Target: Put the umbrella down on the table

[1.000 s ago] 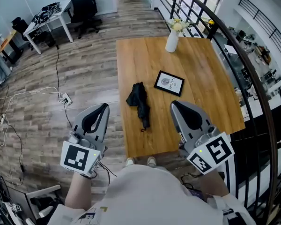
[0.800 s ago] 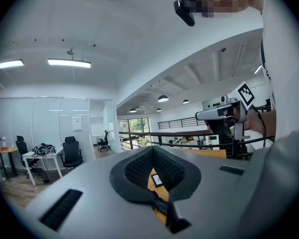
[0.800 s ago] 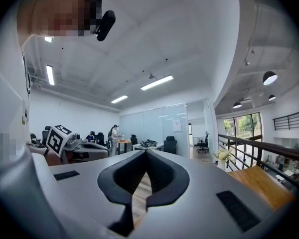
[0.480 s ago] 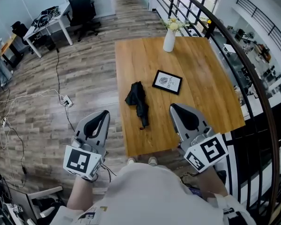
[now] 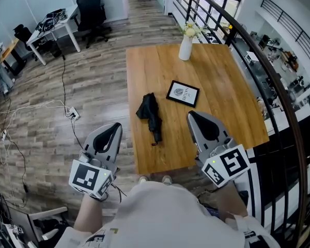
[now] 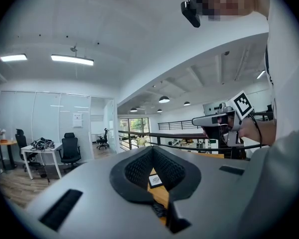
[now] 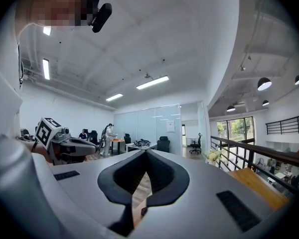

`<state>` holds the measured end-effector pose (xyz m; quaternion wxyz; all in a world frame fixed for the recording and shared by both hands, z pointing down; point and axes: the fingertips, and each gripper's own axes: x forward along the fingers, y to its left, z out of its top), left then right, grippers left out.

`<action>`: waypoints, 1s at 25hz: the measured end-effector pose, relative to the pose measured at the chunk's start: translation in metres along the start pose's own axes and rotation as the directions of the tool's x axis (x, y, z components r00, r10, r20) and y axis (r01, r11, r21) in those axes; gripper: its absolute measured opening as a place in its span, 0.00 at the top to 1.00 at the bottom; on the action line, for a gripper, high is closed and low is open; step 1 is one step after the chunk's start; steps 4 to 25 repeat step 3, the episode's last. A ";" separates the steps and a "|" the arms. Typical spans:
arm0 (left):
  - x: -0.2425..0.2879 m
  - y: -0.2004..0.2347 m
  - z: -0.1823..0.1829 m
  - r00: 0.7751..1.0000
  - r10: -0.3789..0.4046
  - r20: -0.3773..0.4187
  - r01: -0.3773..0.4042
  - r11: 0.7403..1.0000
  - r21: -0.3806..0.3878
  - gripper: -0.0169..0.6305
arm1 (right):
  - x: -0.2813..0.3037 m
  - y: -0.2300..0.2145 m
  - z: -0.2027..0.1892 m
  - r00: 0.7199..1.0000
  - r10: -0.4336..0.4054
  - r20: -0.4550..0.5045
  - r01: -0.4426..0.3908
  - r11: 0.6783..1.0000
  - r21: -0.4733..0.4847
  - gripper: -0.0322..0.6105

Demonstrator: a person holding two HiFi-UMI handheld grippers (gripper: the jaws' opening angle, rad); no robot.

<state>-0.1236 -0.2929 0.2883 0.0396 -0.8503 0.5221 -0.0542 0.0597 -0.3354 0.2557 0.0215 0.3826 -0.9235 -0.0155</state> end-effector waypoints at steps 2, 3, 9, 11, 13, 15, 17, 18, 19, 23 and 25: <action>0.002 -0.001 0.000 1.000 0.003 -0.002 -0.003 1.000 -0.002 0.95 | -0.001 -0.006 0.005 1.000 -0.008 0.008 0.008 1.000 -0.016 0.91; 0.003 -0.002 0.000 1.000 0.005 -0.003 -0.005 1.000 -0.004 0.95 | -0.001 -0.009 0.007 1.000 -0.011 0.012 0.012 1.000 -0.023 0.91; 0.003 -0.002 0.000 1.000 0.005 -0.003 -0.005 1.000 -0.004 0.95 | -0.001 -0.009 0.007 1.000 -0.011 0.012 0.012 1.000 -0.023 0.91; 0.003 -0.002 0.000 1.000 0.005 -0.003 -0.005 1.000 -0.004 0.95 | -0.001 -0.009 0.007 1.000 -0.011 0.012 0.012 1.000 -0.023 0.91; 0.003 -0.002 0.000 1.000 0.005 -0.003 -0.005 1.000 -0.004 0.95 | -0.001 -0.009 0.007 1.000 -0.011 0.012 0.012 1.000 -0.023 0.91; 0.003 -0.002 0.000 1.000 0.005 -0.003 -0.005 1.000 -0.004 0.95 | -0.001 -0.009 0.007 1.000 -0.011 0.012 0.012 1.000 -0.023 0.91; 0.003 -0.002 0.000 1.000 0.005 -0.003 -0.005 1.000 -0.004 0.95 | -0.001 -0.009 0.007 1.000 -0.011 0.012 0.012 1.000 -0.023 0.91; 0.003 -0.002 0.000 1.000 0.005 -0.003 -0.005 1.000 -0.004 0.95 | -0.001 -0.009 0.007 1.000 -0.011 0.012 0.012 1.000 -0.023 0.91; 0.003 -0.002 0.000 1.000 0.005 -0.003 -0.005 1.000 -0.004 0.95 | -0.001 -0.009 0.007 1.000 -0.011 0.012 0.012 1.000 -0.023 0.91; 0.003 -0.002 0.000 1.000 0.005 -0.003 -0.005 1.000 -0.004 0.95 | -0.001 -0.009 0.007 1.000 -0.011 0.012 0.012 1.000 -0.023 0.91; 0.003 -0.002 0.000 1.000 0.005 -0.003 -0.005 1.000 -0.004 0.95 | -0.001 -0.009 0.007 1.000 -0.011 0.012 0.012 1.000 -0.023 0.91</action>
